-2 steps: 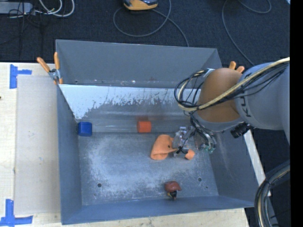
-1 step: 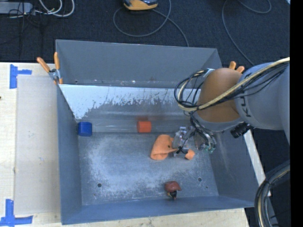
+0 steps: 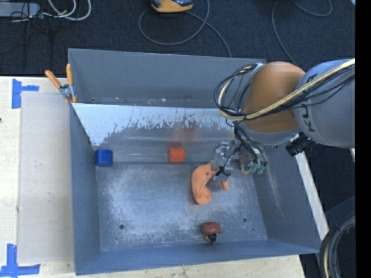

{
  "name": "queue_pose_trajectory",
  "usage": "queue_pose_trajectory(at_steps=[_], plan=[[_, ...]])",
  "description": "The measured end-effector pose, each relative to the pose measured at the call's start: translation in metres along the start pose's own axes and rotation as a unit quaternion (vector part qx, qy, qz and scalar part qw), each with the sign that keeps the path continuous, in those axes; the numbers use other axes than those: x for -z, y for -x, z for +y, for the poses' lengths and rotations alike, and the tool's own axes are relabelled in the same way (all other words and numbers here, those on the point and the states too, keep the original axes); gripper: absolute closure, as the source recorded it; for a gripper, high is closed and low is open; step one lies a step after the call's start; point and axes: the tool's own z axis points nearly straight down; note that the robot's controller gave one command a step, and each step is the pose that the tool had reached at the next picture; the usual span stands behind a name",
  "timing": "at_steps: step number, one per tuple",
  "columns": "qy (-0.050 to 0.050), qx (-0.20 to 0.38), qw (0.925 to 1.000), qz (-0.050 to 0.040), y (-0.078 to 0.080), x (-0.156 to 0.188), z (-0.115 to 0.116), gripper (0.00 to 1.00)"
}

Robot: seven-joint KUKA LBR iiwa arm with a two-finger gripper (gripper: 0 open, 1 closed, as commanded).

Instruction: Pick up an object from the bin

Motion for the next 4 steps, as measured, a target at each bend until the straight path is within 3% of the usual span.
queue_pose_trajectory(at_steps=[1,2,3,4], plan=[[0.000,0.019,0.9998,-0.0035,0.017,0.085,0.000,0.00],[0.000,0.020,0.9998,-0.0032,0.017,0.085,0.001,0.00],[0.000,-0.012,0.9999,-0.0053,0.012,0.023,0.008,0.00],[0.000,0.047,0.9989,-0.0033,0.003,-0.035,-0.007,0.00]])
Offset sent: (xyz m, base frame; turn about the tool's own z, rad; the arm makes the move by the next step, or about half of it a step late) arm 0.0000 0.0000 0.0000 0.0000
